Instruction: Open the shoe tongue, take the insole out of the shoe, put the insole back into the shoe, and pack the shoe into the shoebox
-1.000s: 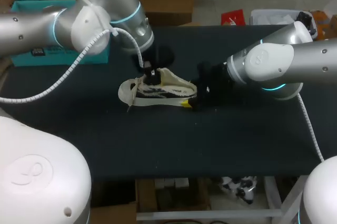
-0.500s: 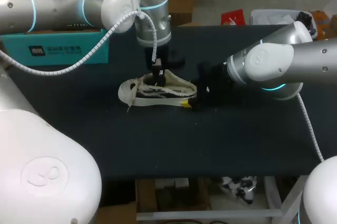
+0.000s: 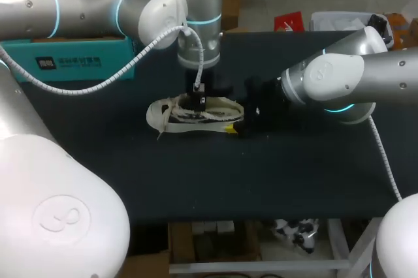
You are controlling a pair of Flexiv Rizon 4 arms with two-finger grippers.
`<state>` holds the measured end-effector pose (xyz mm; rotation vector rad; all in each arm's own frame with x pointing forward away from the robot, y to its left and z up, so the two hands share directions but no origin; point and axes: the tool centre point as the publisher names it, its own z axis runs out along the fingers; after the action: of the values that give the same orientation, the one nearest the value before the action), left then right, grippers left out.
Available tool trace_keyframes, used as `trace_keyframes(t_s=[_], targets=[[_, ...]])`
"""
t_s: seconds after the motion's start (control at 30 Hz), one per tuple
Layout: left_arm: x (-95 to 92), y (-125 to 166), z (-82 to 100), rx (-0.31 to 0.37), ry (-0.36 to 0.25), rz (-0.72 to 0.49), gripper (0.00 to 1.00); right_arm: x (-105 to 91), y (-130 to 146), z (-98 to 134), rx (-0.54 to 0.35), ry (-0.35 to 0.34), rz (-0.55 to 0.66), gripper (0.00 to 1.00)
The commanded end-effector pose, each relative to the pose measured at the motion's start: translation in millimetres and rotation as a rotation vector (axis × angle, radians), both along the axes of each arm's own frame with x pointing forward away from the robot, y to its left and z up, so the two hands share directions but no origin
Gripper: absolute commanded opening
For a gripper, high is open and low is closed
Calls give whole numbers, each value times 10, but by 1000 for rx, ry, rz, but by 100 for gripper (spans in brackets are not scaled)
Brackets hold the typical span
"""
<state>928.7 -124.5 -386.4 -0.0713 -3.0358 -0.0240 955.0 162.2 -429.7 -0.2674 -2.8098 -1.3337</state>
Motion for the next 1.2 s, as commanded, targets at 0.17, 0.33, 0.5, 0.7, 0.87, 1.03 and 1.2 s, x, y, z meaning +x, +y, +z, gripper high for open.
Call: trace_keyframes(t_s=[0.17,0.33,0.5,0.7,0.87,1.03,1.2], targets=[[-145,64,-203,-30,-76,16,0,-8,19,-53,3,1,2,0],[-196,111,-235,-44,-122,24,18,-8,19,-53,3,1,2,0],[-208,112,-304,-40,-171,36,13,-8,19,-53,3,1,2,0],[-121,117,-419,-62,-236,65,6,-8,19,-53,3,1,2,0],[55,119,-540,-82,-289,83,1,-8,19,-53,3,1,2,0],[269,122,-627,-82,-349,81,0,-8,19,-53,3,1,2,0],[500,138,-664,-82,-392,66,5,-8,19,-53,3,1,2,0]])
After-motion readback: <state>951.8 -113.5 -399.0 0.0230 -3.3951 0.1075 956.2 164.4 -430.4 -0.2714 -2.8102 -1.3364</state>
